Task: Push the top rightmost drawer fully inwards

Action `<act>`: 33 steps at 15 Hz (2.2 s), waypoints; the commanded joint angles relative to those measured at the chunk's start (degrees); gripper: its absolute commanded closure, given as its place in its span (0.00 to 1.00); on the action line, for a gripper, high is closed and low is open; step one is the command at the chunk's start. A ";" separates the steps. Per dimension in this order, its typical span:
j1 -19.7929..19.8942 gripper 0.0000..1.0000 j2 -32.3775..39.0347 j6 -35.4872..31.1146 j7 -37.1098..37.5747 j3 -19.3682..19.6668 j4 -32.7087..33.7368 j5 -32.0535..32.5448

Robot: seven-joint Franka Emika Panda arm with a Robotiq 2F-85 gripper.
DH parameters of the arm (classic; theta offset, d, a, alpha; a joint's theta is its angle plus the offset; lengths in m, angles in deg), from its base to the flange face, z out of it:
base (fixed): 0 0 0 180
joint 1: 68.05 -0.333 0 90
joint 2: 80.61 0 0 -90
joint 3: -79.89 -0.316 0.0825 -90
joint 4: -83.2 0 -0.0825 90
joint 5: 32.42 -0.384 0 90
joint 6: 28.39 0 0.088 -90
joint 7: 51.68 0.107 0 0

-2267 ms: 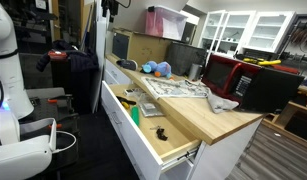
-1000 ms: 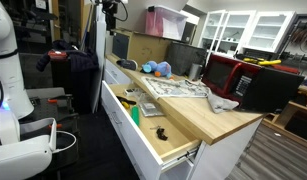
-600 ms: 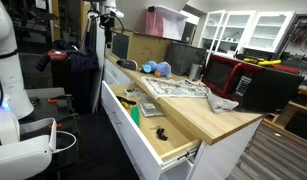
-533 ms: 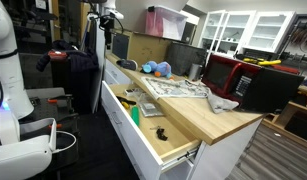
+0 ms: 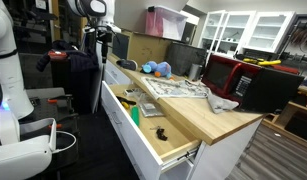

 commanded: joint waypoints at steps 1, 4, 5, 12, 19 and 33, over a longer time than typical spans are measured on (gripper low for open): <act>0.54 0.00 1.11 1.57 1.07 0.63 -1.45 0.50; -0.27 0.00 1.11 2.98 -2.21 1.54 -1.31 -2.59; -0.33 0.00 1.15 3.66 -3.02 1.90 -1.09 -3.37; -0.60 0.00 1.14 3.91 -3.41 2.15 -0.93 -3.86; 3.43 0.00 1.07 -8.96 7.00 2.42 -10.12 0.14; 13.07 0.00 17.58 -24.15 26.61 5.26 -10.76 32.85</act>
